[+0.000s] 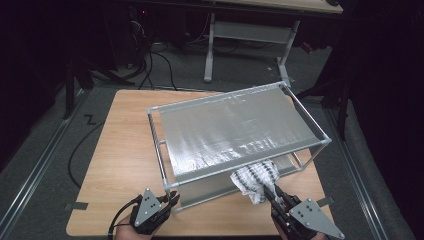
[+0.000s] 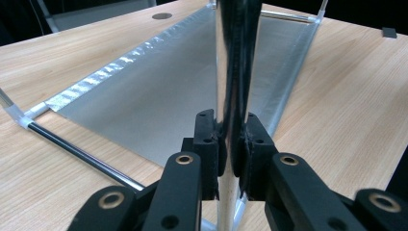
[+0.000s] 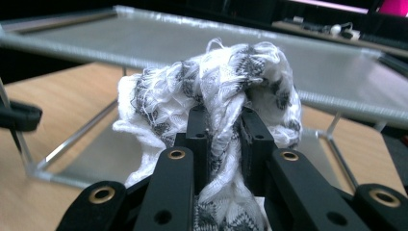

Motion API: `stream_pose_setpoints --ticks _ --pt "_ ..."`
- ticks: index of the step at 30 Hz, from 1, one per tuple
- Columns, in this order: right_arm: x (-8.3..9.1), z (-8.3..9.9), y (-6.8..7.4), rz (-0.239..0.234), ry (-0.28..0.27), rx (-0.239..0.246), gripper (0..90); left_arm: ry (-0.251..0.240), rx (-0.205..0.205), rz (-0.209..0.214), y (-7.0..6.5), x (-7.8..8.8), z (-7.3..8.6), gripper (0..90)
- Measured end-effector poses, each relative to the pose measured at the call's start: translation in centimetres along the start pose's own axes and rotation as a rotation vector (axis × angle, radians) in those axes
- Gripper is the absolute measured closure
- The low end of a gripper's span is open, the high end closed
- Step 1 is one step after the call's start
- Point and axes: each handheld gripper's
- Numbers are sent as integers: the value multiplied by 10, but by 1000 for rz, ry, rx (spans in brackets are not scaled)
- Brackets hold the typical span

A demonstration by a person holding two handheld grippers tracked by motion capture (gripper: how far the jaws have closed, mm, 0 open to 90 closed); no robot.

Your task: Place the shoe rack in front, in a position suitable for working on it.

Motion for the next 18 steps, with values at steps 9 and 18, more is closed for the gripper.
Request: stream_pose_setpoints --ticks 9,18 --pt "6 -26 4 -7 -99 22 775 -5 -13 24 -6 3 1 797" --pt "-23 -40 17 -76 -116 32 775 -6 -33 53 -20 14 3 794"
Point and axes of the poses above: each handheld gripper's, and its own axes: x roughly backward along the jaws, z roughly out of its underside, y roughly to its left, and after that the axes turned 14 degrees about -z, right-handed
